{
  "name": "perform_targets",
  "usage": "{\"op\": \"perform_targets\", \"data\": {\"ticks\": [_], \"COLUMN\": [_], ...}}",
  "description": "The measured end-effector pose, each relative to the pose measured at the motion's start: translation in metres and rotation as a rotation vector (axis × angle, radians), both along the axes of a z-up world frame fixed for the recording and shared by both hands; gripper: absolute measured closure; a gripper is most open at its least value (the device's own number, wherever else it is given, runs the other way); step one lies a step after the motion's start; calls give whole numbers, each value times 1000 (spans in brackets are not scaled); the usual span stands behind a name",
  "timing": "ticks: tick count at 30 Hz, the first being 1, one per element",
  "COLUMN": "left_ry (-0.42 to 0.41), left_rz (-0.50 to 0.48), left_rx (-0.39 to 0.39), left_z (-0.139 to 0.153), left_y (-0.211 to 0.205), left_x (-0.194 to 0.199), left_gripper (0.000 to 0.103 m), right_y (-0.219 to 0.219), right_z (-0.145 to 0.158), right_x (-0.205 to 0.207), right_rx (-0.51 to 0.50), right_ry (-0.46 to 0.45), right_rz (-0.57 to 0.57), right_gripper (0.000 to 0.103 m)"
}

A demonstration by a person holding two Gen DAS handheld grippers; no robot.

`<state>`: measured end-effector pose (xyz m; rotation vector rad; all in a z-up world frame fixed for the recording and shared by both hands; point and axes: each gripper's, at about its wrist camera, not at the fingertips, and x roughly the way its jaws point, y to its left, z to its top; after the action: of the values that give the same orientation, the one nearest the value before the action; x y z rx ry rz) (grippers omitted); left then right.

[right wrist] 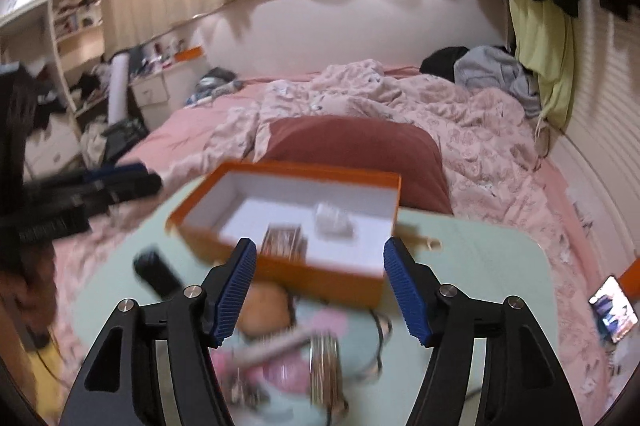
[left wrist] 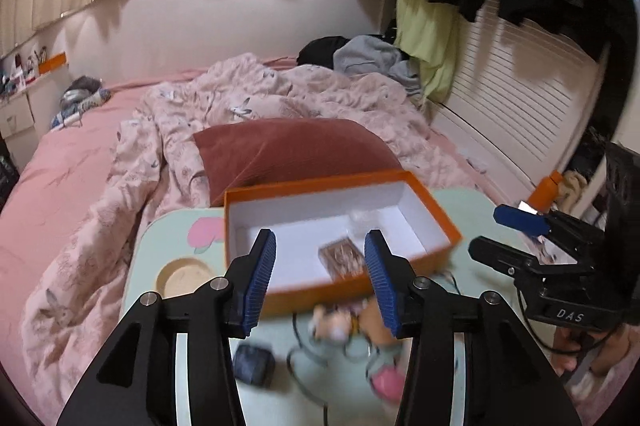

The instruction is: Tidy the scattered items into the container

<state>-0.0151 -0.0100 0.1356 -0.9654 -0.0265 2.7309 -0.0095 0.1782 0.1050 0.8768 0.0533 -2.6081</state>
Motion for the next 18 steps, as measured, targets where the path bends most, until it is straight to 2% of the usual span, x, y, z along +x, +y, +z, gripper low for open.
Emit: {"op": "perform_targets", "data": {"ticks": [3,7,10,12,15,18], "left_ry": [5,-16,-84,-118,-133,-178], "left_rz": [-29,-27,-13,24,101,80], "left_rx": [25,50,52,24,-51,-45], "left_z": [-6,-31,-55,-71,-84,-95], "left_y": [-5,-9,-3,0,-1,0], "left_x": [38,81,100,110,118,116], "left_gripper": [55,55,55,55,55,55], "right_y": [8,14,10,5,5,3], "right_z": [-16,-44,-60,-70,-82,-91], "right_x": [28,62,82,88,88,85], "right_rx": [5,20,54,80,64,96], "right_ry": [-36,-114,-165,-213,-270,-274], "right_rz": [14,8,-26,-38,-49,-70], "right_gripper": [37,37,37,37,37,35]}}
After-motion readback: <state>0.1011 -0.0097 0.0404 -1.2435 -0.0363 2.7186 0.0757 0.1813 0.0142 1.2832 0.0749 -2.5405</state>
